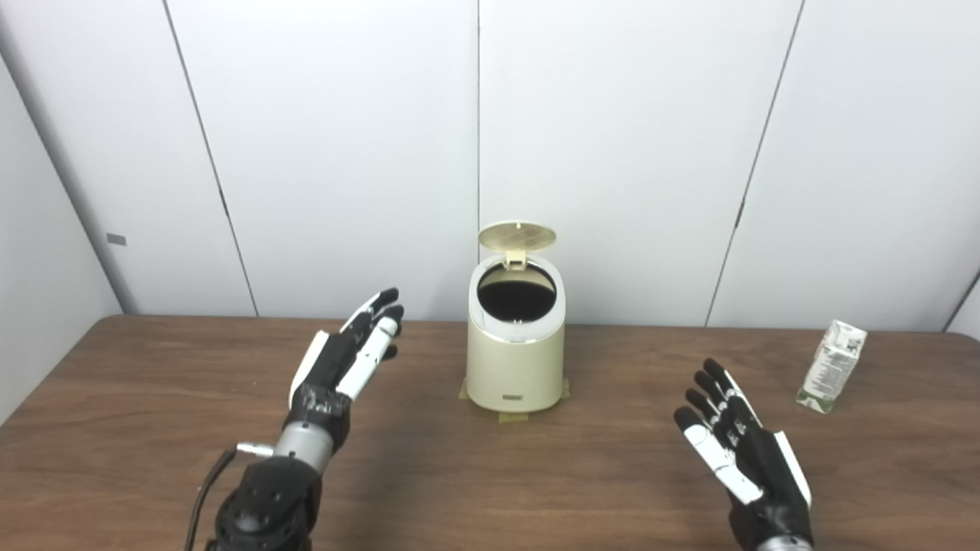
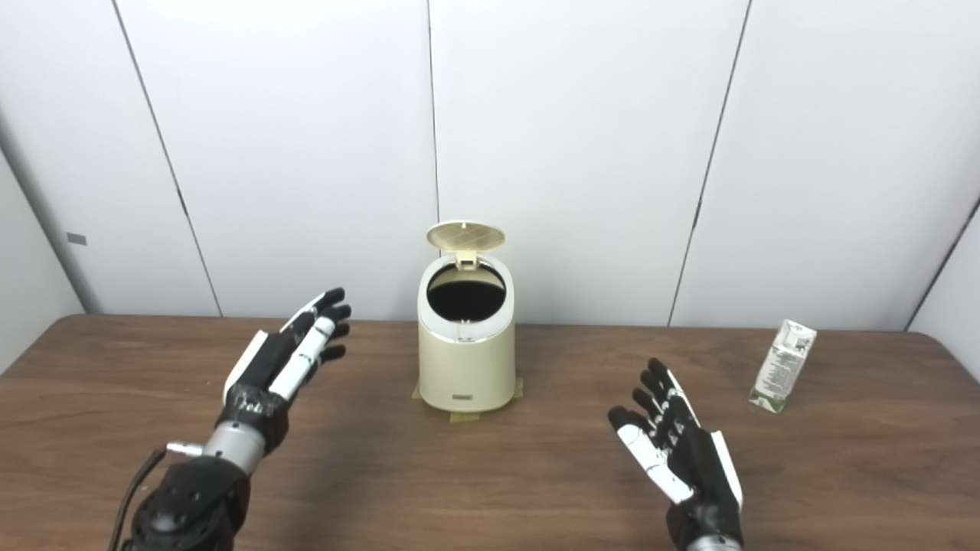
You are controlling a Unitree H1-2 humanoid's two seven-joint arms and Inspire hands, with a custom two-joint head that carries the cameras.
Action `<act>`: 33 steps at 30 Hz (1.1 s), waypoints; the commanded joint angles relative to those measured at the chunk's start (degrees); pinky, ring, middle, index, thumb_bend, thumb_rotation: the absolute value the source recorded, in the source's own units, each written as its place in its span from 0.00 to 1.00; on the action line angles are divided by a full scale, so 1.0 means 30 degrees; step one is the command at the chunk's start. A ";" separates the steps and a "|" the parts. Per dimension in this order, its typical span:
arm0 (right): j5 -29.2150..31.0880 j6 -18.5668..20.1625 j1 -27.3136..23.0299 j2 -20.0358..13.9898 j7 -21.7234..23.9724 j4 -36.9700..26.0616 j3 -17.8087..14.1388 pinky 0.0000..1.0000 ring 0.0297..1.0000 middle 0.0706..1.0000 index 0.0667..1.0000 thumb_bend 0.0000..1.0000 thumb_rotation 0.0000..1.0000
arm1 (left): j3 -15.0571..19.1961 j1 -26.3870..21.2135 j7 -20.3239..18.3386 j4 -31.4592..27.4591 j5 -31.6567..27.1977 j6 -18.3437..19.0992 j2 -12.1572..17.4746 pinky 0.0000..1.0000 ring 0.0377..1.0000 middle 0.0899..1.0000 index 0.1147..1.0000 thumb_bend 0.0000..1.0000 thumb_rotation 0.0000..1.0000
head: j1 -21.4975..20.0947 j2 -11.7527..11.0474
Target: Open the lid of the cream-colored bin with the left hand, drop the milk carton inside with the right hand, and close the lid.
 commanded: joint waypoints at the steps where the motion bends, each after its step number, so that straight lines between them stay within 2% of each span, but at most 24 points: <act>1: -0.0595 -0.0636 -0.0549 -0.0492 -0.0303 -0.0451 -0.0326 0.85 0.91 0.92 0.89 0.75 0.36 | 0.0069 -0.0387 0.0315 -0.0969 -0.0742 -0.0562 -0.0114 0.91 0.95 0.96 0.97 0.30 0.89 | -0.0369 0.0116; 4: -0.0757 0.0017 -0.0511 -0.0789 -0.0693 -0.0766 -0.0795 0.90 0.92 0.93 0.90 0.77 0.33 | 0.0121 0.0501 0.0646 -0.1126 -0.1481 -0.1347 -0.0476 0.95 0.97 0.98 1.00 0.32 0.99 | -0.1185 0.0260; 8: -0.0318 0.0305 -0.0323 -0.1194 -0.0656 -0.1807 -0.1466 0.86 0.90 0.91 0.85 0.80 0.28 | 0.0085 0.1252 0.0994 -0.1157 -0.2091 -0.1937 -0.0677 0.96 0.96 0.97 0.99 0.33 0.97 | -0.2789 0.0403; 10: -0.0236 0.0231 -0.0179 -0.1428 -0.0697 -0.2049 -0.1877 0.82 0.88 0.89 0.83 0.83 0.26 | -0.0029 0.1363 0.0956 -0.0983 -0.2248 -0.2261 -0.0446 0.98 0.97 0.97 0.99 0.34 0.98 | -0.3605 0.0476; 13: -0.0566 0.0826 -0.0016 -0.1513 -0.1084 -0.2525 -0.2364 0.78 0.84 0.87 0.82 0.86 0.24 | 0.0035 0.1382 0.0846 -0.0611 -0.2762 -0.2707 -0.0229 0.99 0.98 0.98 0.99 0.32 1.00 | -0.4122 0.0529; 15: -0.1094 0.0986 0.0145 -0.1705 -0.1442 -0.2759 -0.2665 0.77 0.83 0.87 0.83 0.86 0.22 | -0.0069 0.1378 0.0791 -0.0397 -0.2865 -0.2812 0.0064 0.99 0.97 0.97 0.98 0.32 0.97 | -0.4964 0.0645; 18: -0.1894 0.0941 0.0326 -0.2087 -0.1837 -0.2805 -0.3072 0.78 0.83 0.85 0.82 0.87 0.25 | -0.0389 0.1352 0.0663 -0.0253 -0.2736 -0.2779 0.0616 0.99 0.97 0.97 0.99 0.32 0.99 | -0.5658 0.0736; 21: -0.1992 0.1026 0.0361 -0.2633 -0.1912 -0.2675 -0.3642 0.83 0.86 0.87 0.84 0.85 0.27 | -0.0400 0.1251 0.0530 -0.0237 -0.3227 -0.2635 0.0880 1.00 0.99 0.99 1.00 0.31 0.97 | -0.6178 0.0850; 23: -0.2226 0.1271 0.0272 -0.2954 -0.2090 -0.2570 -0.3965 0.82 0.85 0.87 0.85 0.88 0.30 | -0.0397 0.1216 0.0421 -0.0238 -0.3430 -0.2670 0.1138 1.00 1.00 1.00 1.00 0.33 0.88 | -0.6332 0.0892; 26: -0.2755 0.1864 -0.0067 -0.3448 -0.2241 -0.2336 -0.4183 0.84 0.85 0.86 0.86 0.87 0.28 | -0.0435 0.1182 0.0241 -0.0209 -0.3610 -0.2762 0.1585 1.00 1.00 1.00 1.00 0.35 0.83 | -0.6581 0.1010; 30: -0.3081 0.2090 -0.0865 -0.4514 -0.2169 -0.1374 -0.4324 0.85 0.89 0.91 0.88 0.88 0.25 | -0.0432 0.1069 0.0093 -0.0166 -0.3781 -0.2589 0.2005 1.00 1.00 1.00 1.00 0.32 0.83 | -0.6932 0.1182; 33: -0.3883 0.2613 -0.1496 -0.5268 -0.2242 -0.0654 -0.4140 0.77 0.91 0.94 0.90 0.90 0.25 | -0.0461 0.1006 0.0060 -0.0254 -0.3844 -0.2389 0.2207 1.00 1.00 0.99 1.00 0.31 0.90 | -0.6997 0.1255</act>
